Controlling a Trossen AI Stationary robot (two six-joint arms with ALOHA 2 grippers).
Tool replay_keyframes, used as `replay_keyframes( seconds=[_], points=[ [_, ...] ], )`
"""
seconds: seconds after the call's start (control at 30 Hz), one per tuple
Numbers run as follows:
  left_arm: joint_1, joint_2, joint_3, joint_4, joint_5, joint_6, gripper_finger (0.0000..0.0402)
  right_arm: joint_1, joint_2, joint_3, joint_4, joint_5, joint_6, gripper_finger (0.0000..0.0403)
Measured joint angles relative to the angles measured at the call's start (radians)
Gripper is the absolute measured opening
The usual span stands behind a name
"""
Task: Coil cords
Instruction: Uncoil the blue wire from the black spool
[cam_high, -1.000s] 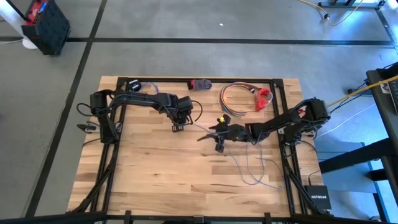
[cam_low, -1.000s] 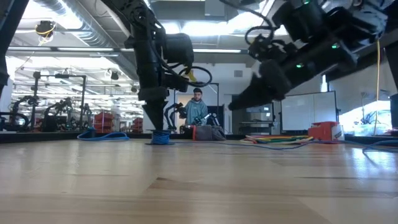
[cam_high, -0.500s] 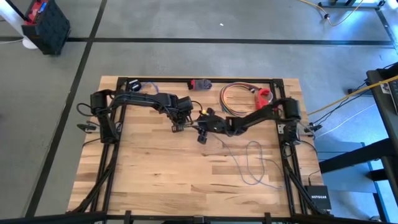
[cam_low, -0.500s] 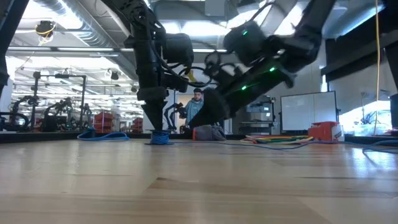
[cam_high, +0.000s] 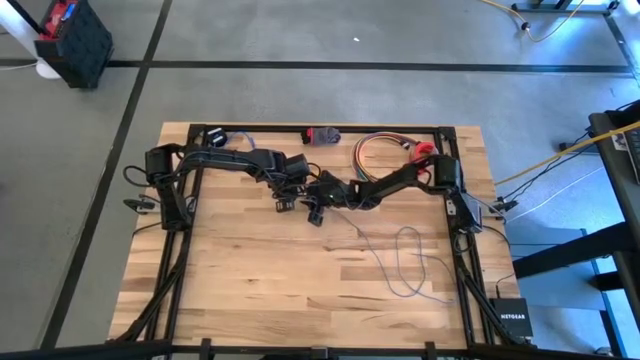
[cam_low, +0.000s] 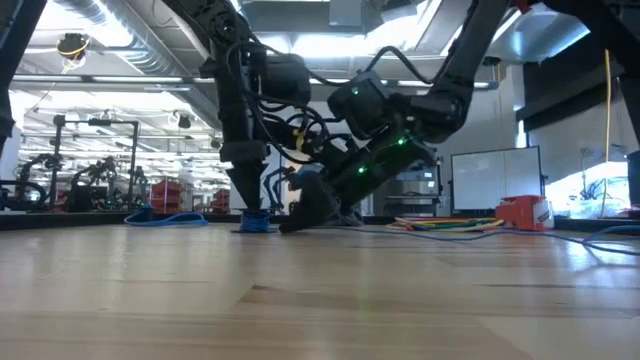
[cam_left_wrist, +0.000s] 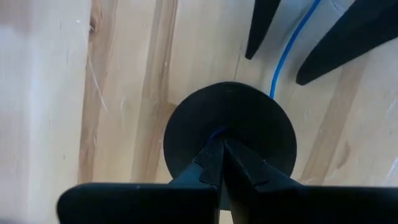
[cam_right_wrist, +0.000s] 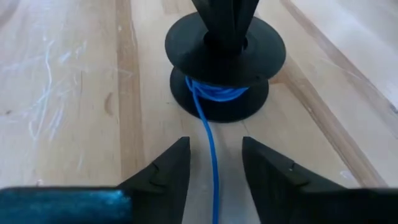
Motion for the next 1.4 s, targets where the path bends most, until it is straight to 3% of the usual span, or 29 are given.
replay_keyframes(
  seconds=[0.1,0.33,0.53,1.13,1.4],
  points=[
    [0.0,0.0,0.0,0.001,0.0,0.0,0.0004,-0.002,0.0,0.003,-0.02,-0.012,-0.002,0.0123],
    [0.0,0.0,0.0,0.002,0.0,0.001,0.0004,0.0,-0.001,0.003,-0.036,-0.01,-0.058,0.0011],
    [0.0,0.0,0.0,0.001,0.001,0.001,0.0004,0.04,-0.02,0.002,-0.07,0.049,-0.102,0.0006],
    [0.0,0.0,0.001,-0.001,0.0,-0.022,0.0004,0.31,-0.119,-0.001,-0.468,0.282,-0.083,0.0003],
    [0.0,-0.001,0.001,-0.004,0.0,-0.027,0.0004,0.44,-0.274,-0.174,-0.526,0.307,0.029,0.0003]
  ],
)
